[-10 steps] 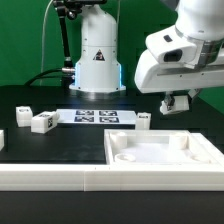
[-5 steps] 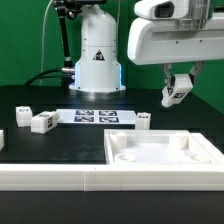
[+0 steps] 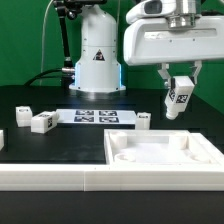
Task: Assemble one leg
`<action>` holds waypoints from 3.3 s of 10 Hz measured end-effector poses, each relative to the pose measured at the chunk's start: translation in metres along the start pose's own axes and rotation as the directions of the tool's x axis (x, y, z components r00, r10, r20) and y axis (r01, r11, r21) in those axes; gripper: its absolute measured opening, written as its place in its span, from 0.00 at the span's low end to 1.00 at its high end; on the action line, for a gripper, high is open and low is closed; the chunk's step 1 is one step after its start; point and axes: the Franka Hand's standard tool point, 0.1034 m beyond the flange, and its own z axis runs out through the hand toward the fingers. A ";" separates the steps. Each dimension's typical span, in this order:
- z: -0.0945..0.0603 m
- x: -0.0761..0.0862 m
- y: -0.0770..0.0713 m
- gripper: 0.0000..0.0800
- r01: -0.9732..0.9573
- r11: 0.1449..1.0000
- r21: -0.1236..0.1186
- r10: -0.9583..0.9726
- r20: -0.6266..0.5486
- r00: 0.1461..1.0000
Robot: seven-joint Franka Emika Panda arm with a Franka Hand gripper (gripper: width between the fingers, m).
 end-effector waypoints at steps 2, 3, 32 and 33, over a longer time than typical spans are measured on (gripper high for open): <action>-0.009 0.021 0.015 0.36 0.012 1.000 -0.018 -0.014 -0.117 0.993; -0.011 0.031 0.021 0.36 0.010 1.000 -0.026 -0.014 -0.173 0.985; 0.058 0.110 0.030 0.36 0.023 1.000 -0.013 -0.026 -0.246 0.969; 0.060 0.108 0.030 0.36 0.024 1.000 -0.013 -0.026 -0.249 0.968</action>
Offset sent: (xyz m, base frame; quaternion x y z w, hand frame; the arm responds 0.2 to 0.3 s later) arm 0.0357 -0.0028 0.0157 0.0060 0.2061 -0.0110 0.9784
